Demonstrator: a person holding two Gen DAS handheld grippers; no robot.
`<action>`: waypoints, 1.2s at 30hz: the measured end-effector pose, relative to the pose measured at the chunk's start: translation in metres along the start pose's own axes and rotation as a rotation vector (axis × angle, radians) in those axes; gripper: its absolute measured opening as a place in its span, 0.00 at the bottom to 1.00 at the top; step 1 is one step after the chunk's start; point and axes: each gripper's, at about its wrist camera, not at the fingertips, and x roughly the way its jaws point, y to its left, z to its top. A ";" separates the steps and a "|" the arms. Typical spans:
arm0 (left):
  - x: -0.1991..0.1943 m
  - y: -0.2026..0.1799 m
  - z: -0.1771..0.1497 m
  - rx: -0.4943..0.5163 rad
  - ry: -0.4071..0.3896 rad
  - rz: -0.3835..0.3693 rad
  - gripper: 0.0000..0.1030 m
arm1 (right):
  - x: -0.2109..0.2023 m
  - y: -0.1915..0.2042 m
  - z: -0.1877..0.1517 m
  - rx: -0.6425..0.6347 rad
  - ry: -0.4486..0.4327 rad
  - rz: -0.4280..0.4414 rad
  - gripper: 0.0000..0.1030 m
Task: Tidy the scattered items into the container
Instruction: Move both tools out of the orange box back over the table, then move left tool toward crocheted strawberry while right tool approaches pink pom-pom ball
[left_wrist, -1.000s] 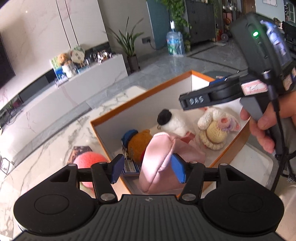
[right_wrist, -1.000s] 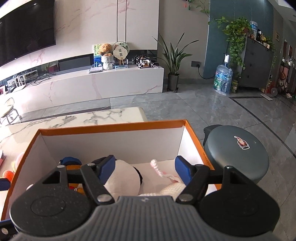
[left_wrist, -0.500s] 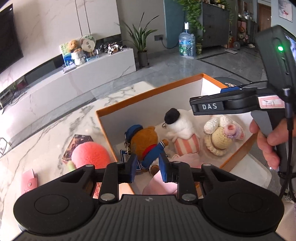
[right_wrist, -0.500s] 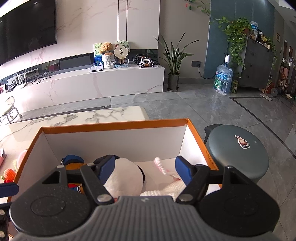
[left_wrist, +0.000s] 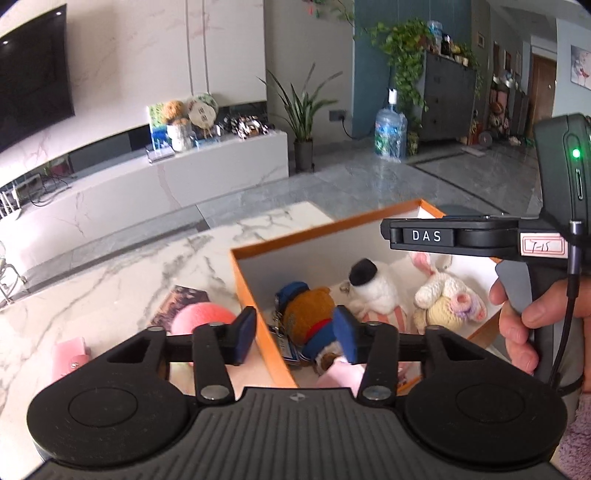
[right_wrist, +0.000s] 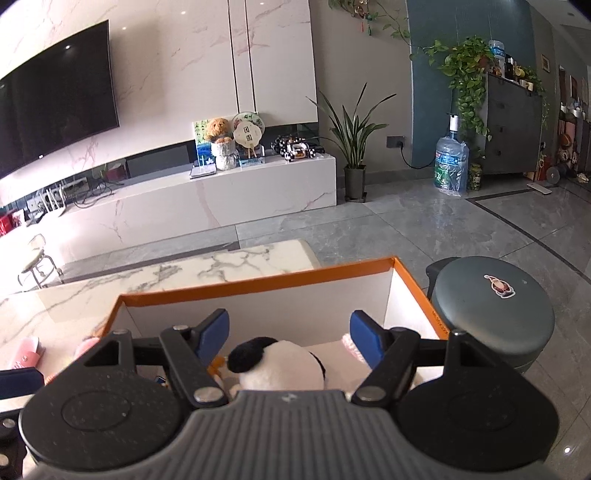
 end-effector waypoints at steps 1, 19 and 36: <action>-0.005 0.004 0.000 -0.007 -0.009 0.007 0.56 | -0.002 0.003 0.001 0.011 -0.014 0.004 0.72; -0.083 0.083 -0.033 -0.132 -0.136 0.224 0.67 | -0.043 0.111 -0.026 -0.130 -0.223 0.106 0.79; -0.107 0.149 -0.077 -0.241 -0.112 0.251 0.74 | -0.107 0.172 -0.103 -0.281 -0.335 0.113 0.82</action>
